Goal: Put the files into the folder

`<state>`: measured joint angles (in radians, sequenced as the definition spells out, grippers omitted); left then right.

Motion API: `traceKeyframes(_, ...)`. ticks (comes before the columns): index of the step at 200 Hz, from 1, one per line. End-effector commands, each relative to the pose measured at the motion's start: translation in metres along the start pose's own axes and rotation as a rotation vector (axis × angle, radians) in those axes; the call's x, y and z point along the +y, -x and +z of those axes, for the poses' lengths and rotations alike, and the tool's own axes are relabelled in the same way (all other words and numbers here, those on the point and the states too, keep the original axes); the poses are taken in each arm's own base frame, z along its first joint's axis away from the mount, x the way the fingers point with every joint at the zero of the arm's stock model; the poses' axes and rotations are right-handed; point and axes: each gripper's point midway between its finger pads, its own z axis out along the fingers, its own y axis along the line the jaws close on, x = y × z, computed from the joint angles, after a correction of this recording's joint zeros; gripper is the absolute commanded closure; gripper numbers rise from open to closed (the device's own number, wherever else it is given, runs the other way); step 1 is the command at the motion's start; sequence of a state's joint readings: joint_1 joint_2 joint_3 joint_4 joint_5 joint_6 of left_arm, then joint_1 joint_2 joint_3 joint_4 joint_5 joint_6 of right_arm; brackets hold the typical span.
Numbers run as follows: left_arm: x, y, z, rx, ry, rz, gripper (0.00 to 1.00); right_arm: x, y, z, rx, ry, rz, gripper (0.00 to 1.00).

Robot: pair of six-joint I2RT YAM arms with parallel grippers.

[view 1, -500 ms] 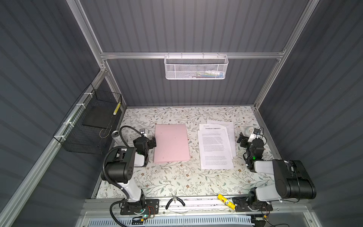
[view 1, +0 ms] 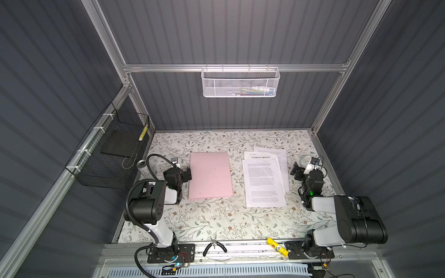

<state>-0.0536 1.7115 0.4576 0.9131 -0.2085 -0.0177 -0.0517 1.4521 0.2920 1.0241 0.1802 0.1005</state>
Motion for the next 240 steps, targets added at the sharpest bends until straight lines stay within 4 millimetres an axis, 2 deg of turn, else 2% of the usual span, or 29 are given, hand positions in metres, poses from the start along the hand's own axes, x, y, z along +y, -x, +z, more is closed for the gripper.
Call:
traceKeyframes(1, -0.002, 0.004, 0.002, -0.011, -0.002, 0.011, 0.00, 0.002, 0.001, 0.001, -0.004, 0.006, -0.001, 0.01)
traceKeyframes(156, -0.002, 0.005, 0.001, -0.014, 0.001, 0.013, 0.00, 0.003, 0.002, 0.002, -0.002, 0.010, -0.007, 0.01)
traceKeyframes(172, 0.008, 0.014, -0.001, -0.017, 0.079, -0.002, 0.00, 0.004, 0.011, 0.002, 0.018, 0.005, -0.006, 0.01)
traceKeyframes(191, 0.016, 0.036, -0.009, 0.032, 0.122, -0.010, 0.00, -0.005, 0.035, -0.002, 0.057, -0.062, 0.003, 0.01)
traceKeyframes(219, 0.025, 0.073, -0.019, 0.014, 0.170, -0.070, 0.00, -0.011, 0.083, -0.012, 0.054, -0.121, 0.053, 0.01)
traceKeyframes(226, 0.028, 0.080, -0.020, 0.017, 0.188, -0.128, 0.00, -0.010, 0.094, -0.014, 0.065, -0.124, 0.095, 0.01)
traceKeyframes(240, 0.028, 0.090, -0.020, 0.062, 0.204, -0.232, 0.00, 0.003, 0.105, -0.014, 0.126, -0.074, 0.160, 0.01)
